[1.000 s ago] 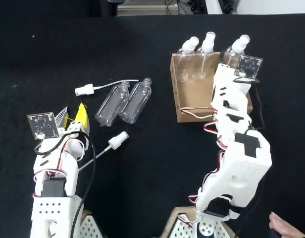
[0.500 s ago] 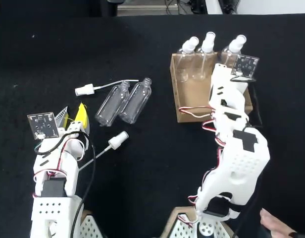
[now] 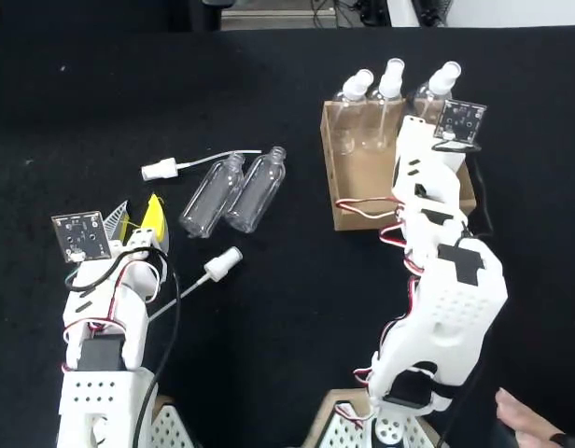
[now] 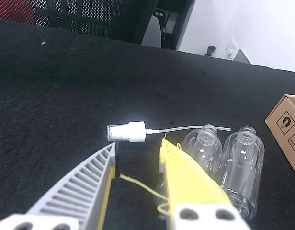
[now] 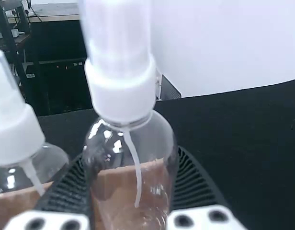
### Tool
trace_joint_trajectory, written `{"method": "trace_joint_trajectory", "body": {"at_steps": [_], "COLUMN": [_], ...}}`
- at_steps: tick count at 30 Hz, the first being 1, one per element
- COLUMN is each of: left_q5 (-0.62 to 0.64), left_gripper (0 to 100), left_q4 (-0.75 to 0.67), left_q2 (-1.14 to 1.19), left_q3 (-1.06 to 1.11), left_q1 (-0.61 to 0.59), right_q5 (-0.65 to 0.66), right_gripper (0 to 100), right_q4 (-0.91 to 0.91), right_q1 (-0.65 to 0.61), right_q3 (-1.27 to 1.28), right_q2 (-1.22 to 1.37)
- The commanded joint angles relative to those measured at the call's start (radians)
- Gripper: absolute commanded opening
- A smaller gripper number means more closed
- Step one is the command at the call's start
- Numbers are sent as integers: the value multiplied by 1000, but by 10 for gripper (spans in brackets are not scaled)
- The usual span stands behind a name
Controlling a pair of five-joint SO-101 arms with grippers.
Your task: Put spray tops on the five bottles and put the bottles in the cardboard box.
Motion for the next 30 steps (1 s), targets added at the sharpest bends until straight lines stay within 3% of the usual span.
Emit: {"method": "trace_joint_trajectory", "body": {"at_steps": [1,30], "left_q5": [3,3], "left_gripper": [150,150], "left_q4": [2,2], "left_q2": [-12,-8], "left_q3": [21,21], "left_q1": [7,7], "right_q5": [2,2], "right_gripper": [11,11], "right_q4": [-35,-35], "right_q1": [-9,-2], "right_q3": [-59,-87], "right_q2": [-13,53]}}
